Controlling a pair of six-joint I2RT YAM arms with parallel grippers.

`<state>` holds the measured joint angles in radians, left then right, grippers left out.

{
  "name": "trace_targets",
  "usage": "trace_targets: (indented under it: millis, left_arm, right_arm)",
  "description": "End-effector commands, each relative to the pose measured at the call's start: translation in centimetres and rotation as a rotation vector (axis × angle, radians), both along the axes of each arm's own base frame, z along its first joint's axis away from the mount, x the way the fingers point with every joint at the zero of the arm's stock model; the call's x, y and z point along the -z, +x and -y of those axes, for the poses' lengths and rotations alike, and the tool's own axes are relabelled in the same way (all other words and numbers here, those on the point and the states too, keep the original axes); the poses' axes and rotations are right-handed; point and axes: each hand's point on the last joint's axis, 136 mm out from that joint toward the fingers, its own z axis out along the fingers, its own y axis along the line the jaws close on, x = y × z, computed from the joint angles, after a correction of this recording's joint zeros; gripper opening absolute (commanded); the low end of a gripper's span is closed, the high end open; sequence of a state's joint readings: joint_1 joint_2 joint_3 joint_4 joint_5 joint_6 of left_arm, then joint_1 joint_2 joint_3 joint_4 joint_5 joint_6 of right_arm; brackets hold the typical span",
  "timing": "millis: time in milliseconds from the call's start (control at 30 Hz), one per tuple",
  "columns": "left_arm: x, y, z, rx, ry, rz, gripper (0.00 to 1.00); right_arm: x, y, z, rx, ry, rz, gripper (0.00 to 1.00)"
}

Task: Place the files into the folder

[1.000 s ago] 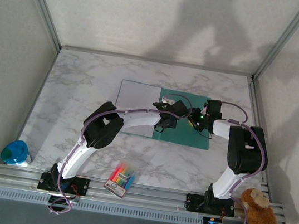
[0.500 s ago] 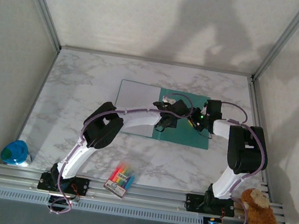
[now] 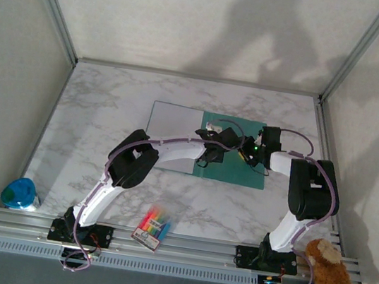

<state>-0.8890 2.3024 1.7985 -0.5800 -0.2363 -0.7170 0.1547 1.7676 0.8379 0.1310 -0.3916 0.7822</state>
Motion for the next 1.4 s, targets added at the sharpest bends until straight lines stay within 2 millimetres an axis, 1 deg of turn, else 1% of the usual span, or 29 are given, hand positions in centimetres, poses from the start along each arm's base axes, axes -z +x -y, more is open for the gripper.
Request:
trace_targets:
  millis: [0,67,133,233,267,333,400,500,600,700,1100,1200,1367]
  left_arm:
    - [0.4,-0.1,-0.3,0.0,0.046,0.004,0.2]
    - [0.3,-0.1,-0.3,0.001,0.047,0.005,0.18]
    - [0.2,0.0,-0.3,0.001,0.05,0.008,0.19]
    - [-0.1,0.1,-0.4,-0.004,0.055,0.016,0.36]
    - [-0.2,0.2,-0.3,-0.003,0.055,0.019,0.38]
    - [-0.5,0.3,-0.4,-0.006,0.055,0.024,0.38]
    - [-0.8,0.5,-0.4,-0.01,0.051,0.031,0.37]
    - [-0.9,0.5,-0.3,-0.009,0.046,0.033,0.31]
    - [-0.5,0.5,-0.5,-0.013,0.049,0.023,0.25]
    - [-0.1,0.4,-0.6,-0.012,0.051,0.01,0.22]
    - [0.2,0.5,-0.7,-0.011,0.044,-0.001,0.12]
    - [0.3,0.4,-0.4,-0.005,0.036,-0.007,0.1]
    - [1.3,0.1,-0.3,-0.002,0.019,-0.028,0.08]
  right_arm:
    - [0.9,-0.2,0.0,0.007,0.009,-0.041,0.46]
    - [0.9,-0.1,0.0,0.006,0.008,-0.039,0.46]
    - [0.9,-0.2,0.0,0.005,0.01,-0.042,0.46]
    - [0.9,-0.2,-0.1,0.005,0.012,-0.042,0.46]
    - [0.9,-0.2,-0.1,0.004,0.011,-0.042,0.46]
    - [0.9,-0.2,-0.1,0.003,0.011,-0.042,0.46]
    - [0.8,-0.2,-0.1,0.003,0.011,-0.04,0.46]
    - [0.9,-0.2,-0.1,0.004,0.013,-0.039,0.46]
    - [1.0,-0.2,-0.2,0.003,0.019,-0.044,0.46]
    - [1.0,-0.2,-0.2,0.004,0.019,-0.043,0.46]
    - [1.0,-0.1,-0.2,0.004,0.02,-0.045,0.46]
    - [1.1,-0.1,-0.2,0.005,0.024,-0.046,0.46]
    - [1.3,-0.2,-0.5,0.005,0.038,-0.052,0.46]
